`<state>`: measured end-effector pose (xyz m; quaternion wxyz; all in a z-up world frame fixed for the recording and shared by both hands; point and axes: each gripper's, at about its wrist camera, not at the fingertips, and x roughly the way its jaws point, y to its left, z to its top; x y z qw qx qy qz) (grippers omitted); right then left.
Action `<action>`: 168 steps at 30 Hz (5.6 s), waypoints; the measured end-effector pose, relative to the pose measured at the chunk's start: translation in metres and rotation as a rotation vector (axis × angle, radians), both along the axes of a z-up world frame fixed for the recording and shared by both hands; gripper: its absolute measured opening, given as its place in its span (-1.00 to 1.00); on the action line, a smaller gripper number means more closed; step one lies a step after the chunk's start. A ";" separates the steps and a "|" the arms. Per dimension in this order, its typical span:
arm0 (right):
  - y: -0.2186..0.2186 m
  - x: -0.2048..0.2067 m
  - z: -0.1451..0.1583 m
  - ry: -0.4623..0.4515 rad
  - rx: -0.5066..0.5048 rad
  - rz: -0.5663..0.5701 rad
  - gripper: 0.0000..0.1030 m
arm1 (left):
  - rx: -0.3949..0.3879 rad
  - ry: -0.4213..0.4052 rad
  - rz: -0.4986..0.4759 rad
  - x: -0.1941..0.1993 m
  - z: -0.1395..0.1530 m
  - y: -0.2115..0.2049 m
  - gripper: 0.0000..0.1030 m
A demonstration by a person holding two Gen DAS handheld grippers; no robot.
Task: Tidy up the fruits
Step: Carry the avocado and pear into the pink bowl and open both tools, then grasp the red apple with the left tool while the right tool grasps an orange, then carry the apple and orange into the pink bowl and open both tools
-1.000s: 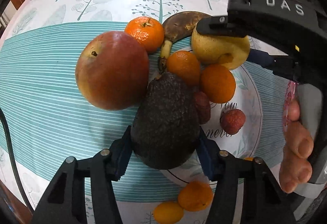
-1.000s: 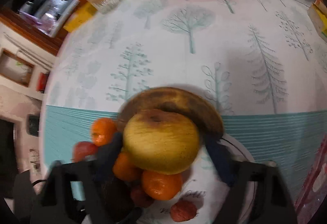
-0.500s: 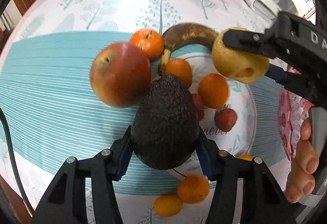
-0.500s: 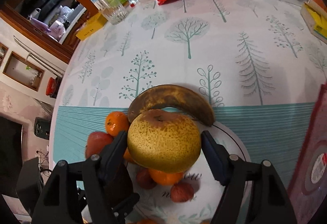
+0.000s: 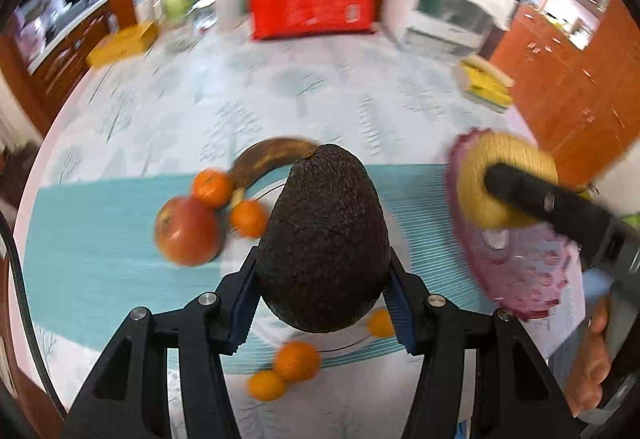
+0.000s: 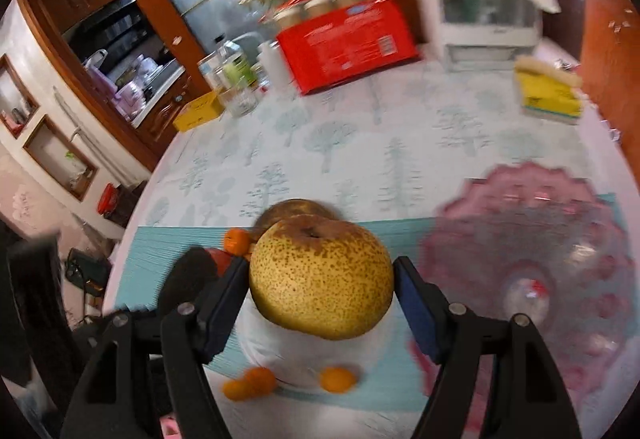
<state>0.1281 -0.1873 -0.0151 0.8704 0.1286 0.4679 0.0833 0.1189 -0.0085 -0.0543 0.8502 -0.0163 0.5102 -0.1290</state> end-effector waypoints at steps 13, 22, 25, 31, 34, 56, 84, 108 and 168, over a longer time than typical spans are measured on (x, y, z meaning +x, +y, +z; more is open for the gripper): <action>-0.137 -0.080 -0.029 -0.004 -0.272 -0.225 0.43 | 0.039 -0.063 -0.250 0.008 0.000 -0.170 0.07; -0.164 -0.076 -0.085 0.066 -0.354 -0.159 0.44 | 0.133 -0.021 -0.365 0.020 -0.047 -0.240 0.07; -0.161 -0.070 -0.092 0.067 -0.379 -0.120 0.45 | 0.148 -0.001 -0.376 0.026 -0.060 -0.249 0.07; -0.152 -0.060 -0.102 0.069 -0.427 -0.072 0.46 | 0.197 0.020 -0.381 0.034 -0.080 -0.260 0.08; -0.150 -0.060 -0.100 0.049 -0.425 -0.066 0.46 | 0.219 0.043 -0.373 0.038 -0.088 -0.262 0.10; -0.152 -0.102 -0.057 0.055 -0.295 -0.207 0.47 | 0.150 -0.107 -0.329 -0.009 -0.013 -0.207 0.79; -0.045 -0.120 0.018 -0.067 -0.186 -0.038 0.47 | 0.056 -0.215 0.043 -0.066 0.093 0.015 0.80; 0.113 -0.046 -0.059 0.199 -0.161 -0.052 0.47 | 0.189 0.024 -0.246 0.053 -0.018 0.134 0.80; 0.100 -0.091 -0.022 0.125 -0.197 -0.211 -0.24 | 0.028 -0.012 -0.555 0.014 0.012 0.030 0.30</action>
